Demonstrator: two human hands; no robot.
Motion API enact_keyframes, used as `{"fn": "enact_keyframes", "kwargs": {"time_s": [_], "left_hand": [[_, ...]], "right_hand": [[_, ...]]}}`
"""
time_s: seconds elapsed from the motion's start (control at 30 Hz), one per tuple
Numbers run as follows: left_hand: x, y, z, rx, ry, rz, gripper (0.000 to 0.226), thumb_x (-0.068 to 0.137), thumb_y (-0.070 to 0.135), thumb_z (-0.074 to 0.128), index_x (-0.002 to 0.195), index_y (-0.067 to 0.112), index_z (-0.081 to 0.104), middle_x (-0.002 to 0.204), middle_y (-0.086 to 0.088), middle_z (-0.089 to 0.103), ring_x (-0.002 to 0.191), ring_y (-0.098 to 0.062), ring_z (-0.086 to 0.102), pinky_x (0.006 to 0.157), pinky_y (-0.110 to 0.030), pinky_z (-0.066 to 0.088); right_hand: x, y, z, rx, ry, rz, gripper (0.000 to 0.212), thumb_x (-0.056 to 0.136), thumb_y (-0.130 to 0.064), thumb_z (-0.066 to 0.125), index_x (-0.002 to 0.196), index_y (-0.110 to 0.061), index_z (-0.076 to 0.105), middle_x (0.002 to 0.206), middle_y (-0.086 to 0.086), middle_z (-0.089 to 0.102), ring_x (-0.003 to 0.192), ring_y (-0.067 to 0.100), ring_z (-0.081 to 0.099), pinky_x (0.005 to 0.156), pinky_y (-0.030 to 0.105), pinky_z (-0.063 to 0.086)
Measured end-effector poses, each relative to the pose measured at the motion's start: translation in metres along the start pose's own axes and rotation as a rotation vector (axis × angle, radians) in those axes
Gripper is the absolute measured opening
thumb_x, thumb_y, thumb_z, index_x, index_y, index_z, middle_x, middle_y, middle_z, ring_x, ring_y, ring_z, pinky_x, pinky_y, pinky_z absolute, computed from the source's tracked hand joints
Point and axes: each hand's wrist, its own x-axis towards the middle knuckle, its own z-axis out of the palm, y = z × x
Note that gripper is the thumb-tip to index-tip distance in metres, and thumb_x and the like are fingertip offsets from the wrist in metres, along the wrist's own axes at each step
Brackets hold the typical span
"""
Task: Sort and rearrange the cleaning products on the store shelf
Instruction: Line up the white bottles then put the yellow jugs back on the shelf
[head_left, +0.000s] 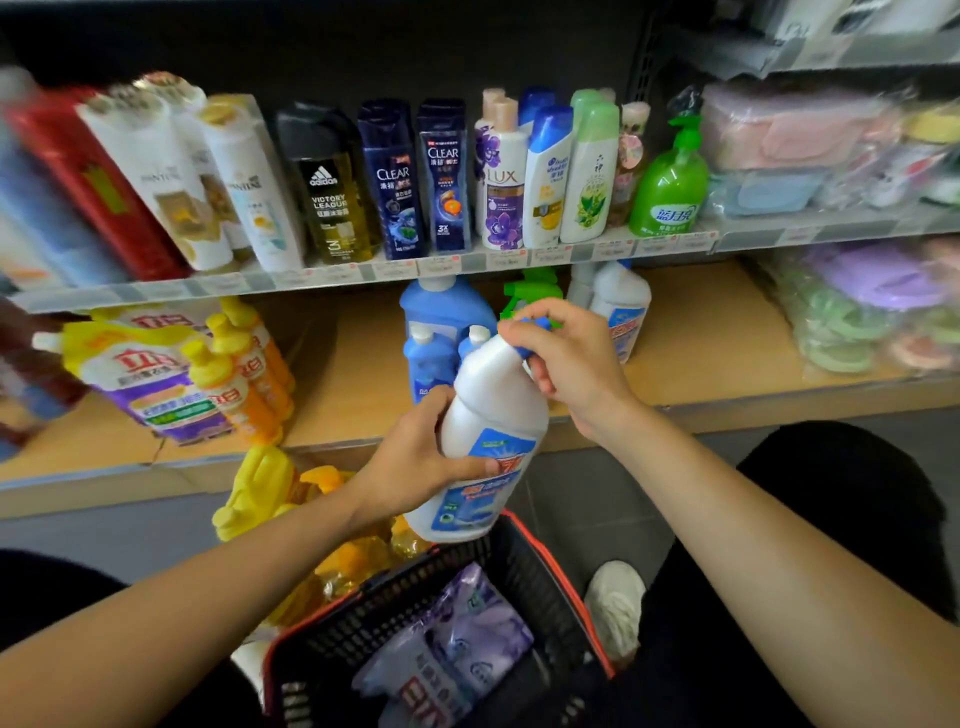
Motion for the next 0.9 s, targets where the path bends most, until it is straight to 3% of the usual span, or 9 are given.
{"fn": "enact_keyframes", "kwargs": {"time_s": [0.1, 0.27, 0.4, 0.53, 0.63, 0.73, 0.8, 0.9], "left_hand": [[-0.01, -0.01, -0.018, 0.02, -0.051, -0.028, 0.064, 0.072, 0.017, 0.091, 0.125, 0.011, 0.056, 0.115, -0.001, 0.075, 0.102, -0.019, 0.073, 0.086, -0.049, 0.061], [-0.02, -0.024, -0.036, 0.01, -0.1, -0.076, 0.055, 0.068, 0.008, 0.093, 0.113, 0.012, 0.062, 0.105, 0.0, 0.077, 0.094, -0.019, 0.076, 0.077, -0.038, 0.063], [-0.021, -0.029, -0.042, -0.051, -0.163, -0.097, 0.049, 0.069, 0.006, 0.091, 0.111, 0.011, 0.065, 0.104, -0.001, 0.078, 0.092, -0.022, 0.077, 0.073, -0.036, 0.063], [-0.018, -0.028, -0.044, -0.172, -0.199, -0.153, 0.049, 0.072, 0.001, 0.088, 0.115, 0.008, 0.066, 0.106, -0.009, 0.078, 0.095, -0.03, 0.076, 0.075, -0.041, 0.064], [-0.015, -0.028, -0.043, -0.189, -0.215, -0.197, 0.049, 0.073, 0.001, 0.087, 0.117, 0.003, 0.065, 0.107, -0.013, 0.077, 0.096, -0.032, 0.076, 0.078, -0.047, 0.063], [-0.013, -0.026, -0.039, -0.168, -0.194, -0.181, 0.045, 0.072, 0.003, 0.089, 0.113, 0.008, 0.069, 0.104, -0.007, 0.079, 0.092, -0.028, 0.077, 0.071, -0.036, 0.063], [-0.012, -0.024, -0.035, -0.103, -0.144, -0.151, 0.044, 0.07, 0.006, 0.091, 0.108, 0.015, 0.07, 0.101, -0.001, 0.079, 0.089, -0.022, 0.077, 0.069, -0.033, 0.063], [-0.011, -0.023, -0.031, 0.086, -0.038, -0.114, 0.047, 0.066, 0.02, 0.095, 0.106, 0.022, 0.07, 0.099, 0.007, 0.078, 0.085, -0.013, 0.076, 0.074, -0.041, 0.064]], "right_hand": [[-0.006, 0.012, 0.012, -0.036, -0.072, -0.04, 0.022, 0.09, -0.023, 0.072, 0.08, -0.005, 0.064, 0.043, -0.005, 0.043, 0.038, 0.011, 0.036, 0.039, 0.018, 0.029], [-0.017, 0.04, 0.009, -0.098, -0.242, -0.05, 0.004, 0.095, -0.016, 0.067, 0.096, -0.018, 0.065, 0.058, -0.004, 0.058, 0.048, 0.013, 0.051, 0.044, 0.023, 0.043], [-0.014, 0.045, 0.005, -0.138, -0.325, -0.1, 0.026, 0.091, -0.005, 0.069, 0.103, -0.028, 0.068, 0.092, -0.014, 0.067, 0.07, 0.009, 0.063, 0.066, 0.026, 0.057], [-0.008, 0.047, 0.002, -0.166, -0.306, -0.175, 0.04, 0.086, -0.001, 0.074, 0.114, -0.029, 0.068, 0.11, -0.006, 0.068, 0.095, 0.008, 0.066, 0.087, 0.027, 0.056], [-0.002, 0.048, 0.0, -0.126, -0.266, -0.202, 0.037, 0.085, 0.0, 0.075, 0.115, -0.021, 0.071, 0.111, 0.002, 0.073, 0.097, 0.011, 0.069, 0.087, 0.025, 0.055], [0.004, 0.05, -0.004, -0.057, -0.233, -0.17, 0.032, 0.085, 0.001, 0.074, 0.109, -0.019, 0.074, 0.108, 0.0, 0.076, 0.096, 0.014, 0.072, 0.084, 0.026, 0.056], [0.007, 0.051, -0.004, -0.022, -0.229, -0.134, 0.033, 0.084, 0.002, 0.074, 0.107, -0.021, 0.074, 0.106, -0.003, 0.077, 0.098, 0.014, 0.072, 0.084, 0.027, 0.057], [0.011, 0.05, -0.005, 0.05, -0.214, -0.097, 0.033, 0.082, 0.004, 0.074, 0.104, -0.02, 0.074, 0.1, -0.007, 0.078, 0.095, 0.009, 0.072, 0.081, 0.023, 0.057]]}}
